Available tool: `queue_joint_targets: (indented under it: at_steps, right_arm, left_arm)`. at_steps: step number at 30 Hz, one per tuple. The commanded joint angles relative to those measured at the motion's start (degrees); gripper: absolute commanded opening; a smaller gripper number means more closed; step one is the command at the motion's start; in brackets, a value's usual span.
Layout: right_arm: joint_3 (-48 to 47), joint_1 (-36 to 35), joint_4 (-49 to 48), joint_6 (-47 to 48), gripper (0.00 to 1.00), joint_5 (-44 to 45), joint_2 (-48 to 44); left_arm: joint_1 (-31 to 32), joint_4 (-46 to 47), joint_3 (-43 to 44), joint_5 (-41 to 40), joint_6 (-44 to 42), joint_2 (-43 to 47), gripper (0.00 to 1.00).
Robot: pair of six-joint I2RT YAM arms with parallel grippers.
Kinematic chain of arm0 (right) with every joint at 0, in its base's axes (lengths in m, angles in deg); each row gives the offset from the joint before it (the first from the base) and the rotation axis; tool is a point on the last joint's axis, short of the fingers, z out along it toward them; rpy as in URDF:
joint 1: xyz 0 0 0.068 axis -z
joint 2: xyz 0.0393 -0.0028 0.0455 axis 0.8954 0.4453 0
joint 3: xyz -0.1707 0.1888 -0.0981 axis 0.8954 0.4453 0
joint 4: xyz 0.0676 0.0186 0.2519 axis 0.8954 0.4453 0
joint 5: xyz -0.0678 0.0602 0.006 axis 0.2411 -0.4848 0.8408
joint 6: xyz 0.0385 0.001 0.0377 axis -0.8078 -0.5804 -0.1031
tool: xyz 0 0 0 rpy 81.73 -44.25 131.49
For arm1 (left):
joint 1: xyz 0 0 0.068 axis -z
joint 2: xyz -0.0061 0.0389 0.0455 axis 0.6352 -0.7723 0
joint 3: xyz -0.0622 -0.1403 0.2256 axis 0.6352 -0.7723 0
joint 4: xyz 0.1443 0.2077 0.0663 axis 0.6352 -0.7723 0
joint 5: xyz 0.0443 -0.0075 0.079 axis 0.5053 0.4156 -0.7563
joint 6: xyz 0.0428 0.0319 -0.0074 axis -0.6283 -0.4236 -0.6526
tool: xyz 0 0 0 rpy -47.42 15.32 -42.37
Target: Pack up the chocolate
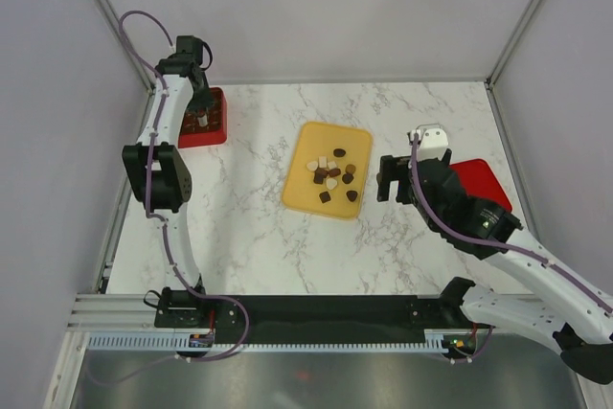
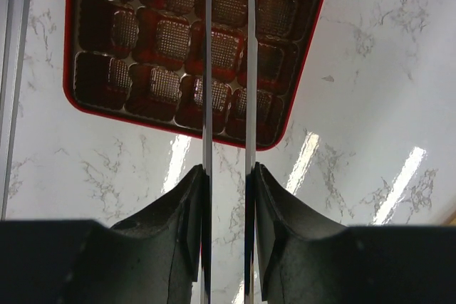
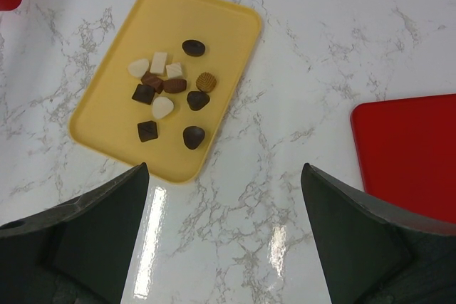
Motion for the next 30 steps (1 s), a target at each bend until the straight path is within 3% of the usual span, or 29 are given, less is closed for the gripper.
queue_joint_targets:
  at_steps: [1, 11, 16, 30]
  right_arm:
    - [0.25, -0.02, -2.10, 1.10, 0.97, 2.03, 0.91]
    - [0.95, -0.02, -3.15, 1.72, 0.97, 3.26, 2.67]
    - [1.04, -0.02, -3.42, 1.80, 0.97, 3.35, 3.11]
    - [-1.07, -0.02, -2.80, 1.81, 0.97, 3.08, 2.76]
  left_arm:
    - [-0.12, 4.16, 2.96, -1.35, -4.10, -1.59, 0.34]
    - [-0.21, 6.10, 2.96, -2.85, -5.33, -4.67, 0.35]
    - [-0.21, 6.10, 2.61, -3.11, -5.77, -4.58, 0.40]
    - [0.76, 5.75, -2.48, -0.39, -6.83, 5.61, 0.51]
